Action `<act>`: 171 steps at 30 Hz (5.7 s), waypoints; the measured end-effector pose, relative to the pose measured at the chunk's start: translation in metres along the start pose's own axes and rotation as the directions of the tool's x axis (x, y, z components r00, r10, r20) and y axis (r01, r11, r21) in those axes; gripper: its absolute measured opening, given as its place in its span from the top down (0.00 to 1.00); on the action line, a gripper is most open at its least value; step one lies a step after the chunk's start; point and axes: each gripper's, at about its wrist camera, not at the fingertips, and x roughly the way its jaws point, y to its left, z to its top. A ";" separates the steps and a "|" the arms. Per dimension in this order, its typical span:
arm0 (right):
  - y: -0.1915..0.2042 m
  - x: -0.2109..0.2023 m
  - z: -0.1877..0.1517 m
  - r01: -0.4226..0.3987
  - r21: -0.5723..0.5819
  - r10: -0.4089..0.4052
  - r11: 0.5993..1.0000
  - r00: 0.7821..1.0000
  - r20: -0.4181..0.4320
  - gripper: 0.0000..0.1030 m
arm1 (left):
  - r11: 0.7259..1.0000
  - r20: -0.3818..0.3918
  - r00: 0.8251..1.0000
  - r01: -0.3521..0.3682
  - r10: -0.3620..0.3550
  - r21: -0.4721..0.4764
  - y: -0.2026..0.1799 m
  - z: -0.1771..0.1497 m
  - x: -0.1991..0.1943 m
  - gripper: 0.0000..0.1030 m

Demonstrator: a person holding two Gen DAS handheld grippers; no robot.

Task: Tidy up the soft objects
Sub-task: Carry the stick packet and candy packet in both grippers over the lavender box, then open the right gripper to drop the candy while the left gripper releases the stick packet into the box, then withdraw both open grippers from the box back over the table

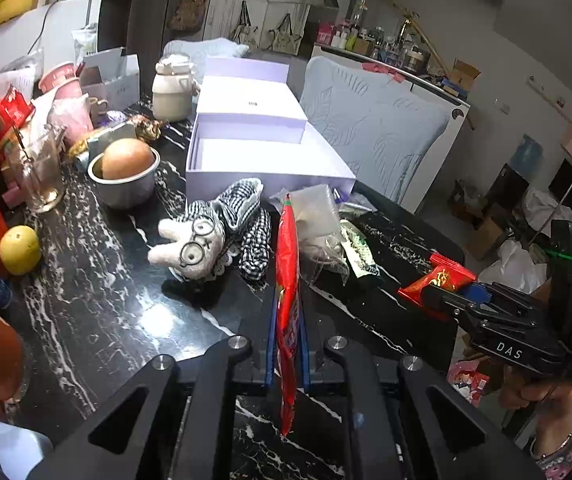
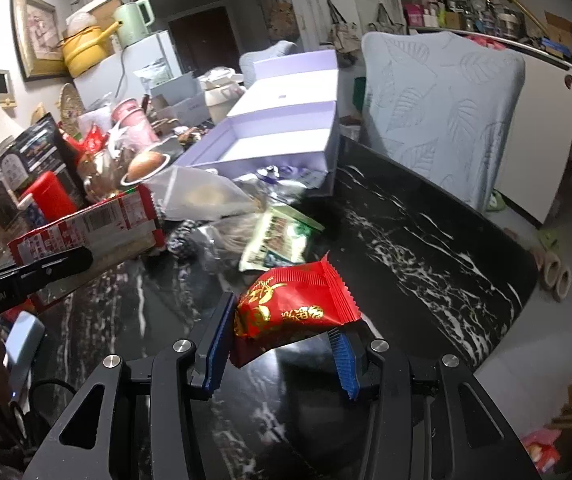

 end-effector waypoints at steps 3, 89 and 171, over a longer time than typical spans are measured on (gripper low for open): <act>0.006 -0.005 0.003 -0.010 -0.017 0.010 1.000 1.000 0.008 0.57 | 1.000 0.017 1.000 0.008 -0.008 0.004 0.000 0.003 -0.008 0.91; 0.003 0.189 0.265 0.028 -0.213 -0.042 0.977 0.997 -0.059 0.56 | 0.985 -0.075 0.984 -0.160 0.164 0.058 0.060 0.242 0.221 0.91; 0.026 -0.061 0.168 0.082 -0.176 -0.040 0.981 0.973 0.229 0.22 | 0.964 0.184 0.959 -0.239 0.216 0.113 -0.036 0.160 -0.020 0.00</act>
